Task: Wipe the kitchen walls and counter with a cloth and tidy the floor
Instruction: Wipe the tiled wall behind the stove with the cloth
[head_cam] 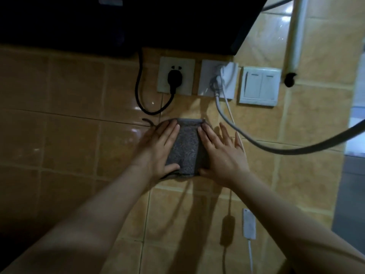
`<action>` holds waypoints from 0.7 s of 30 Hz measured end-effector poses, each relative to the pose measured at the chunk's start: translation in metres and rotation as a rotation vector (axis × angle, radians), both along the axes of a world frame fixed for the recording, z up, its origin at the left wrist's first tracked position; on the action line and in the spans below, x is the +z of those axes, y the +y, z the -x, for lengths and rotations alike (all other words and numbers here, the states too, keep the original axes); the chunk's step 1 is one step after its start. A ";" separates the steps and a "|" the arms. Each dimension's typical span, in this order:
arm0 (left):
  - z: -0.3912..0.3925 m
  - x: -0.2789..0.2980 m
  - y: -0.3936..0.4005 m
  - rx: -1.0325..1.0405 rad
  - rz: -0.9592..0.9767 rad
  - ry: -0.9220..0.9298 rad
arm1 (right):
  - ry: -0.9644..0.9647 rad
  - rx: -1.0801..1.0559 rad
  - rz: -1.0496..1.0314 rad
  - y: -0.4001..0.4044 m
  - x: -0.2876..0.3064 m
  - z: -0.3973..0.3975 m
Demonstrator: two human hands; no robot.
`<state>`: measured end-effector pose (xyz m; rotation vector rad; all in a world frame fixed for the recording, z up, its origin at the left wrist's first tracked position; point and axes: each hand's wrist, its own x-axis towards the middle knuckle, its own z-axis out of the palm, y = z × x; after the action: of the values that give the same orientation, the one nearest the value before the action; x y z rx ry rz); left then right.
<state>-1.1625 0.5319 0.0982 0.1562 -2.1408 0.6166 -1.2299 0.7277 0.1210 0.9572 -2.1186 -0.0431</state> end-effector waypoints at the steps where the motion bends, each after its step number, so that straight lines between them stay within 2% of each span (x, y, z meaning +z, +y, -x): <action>1: 0.003 0.000 0.003 -0.006 0.016 -0.002 | 0.003 -0.002 -0.007 0.004 0.000 0.001; 5: 0.017 0.000 0.014 -0.092 0.073 0.038 | 0.069 -0.015 0.013 0.025 -0.002 0.013; 15: 0.033 0.001 0.059 -0.061 0.184 0.054 | 0.086 -0.082 0.075 0.073 -0.016 0.032; 21: 0.044 -0.004 0.084 -0.121 0.170 0.032 | 0.126 -0.136 0.031 0.101 -0.021 0.036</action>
<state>-1.2064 0.6158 0.0937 -0.0560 -2.0397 0.7166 -1.2661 0.8285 0.1001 0.7708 -2.0592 -0.1355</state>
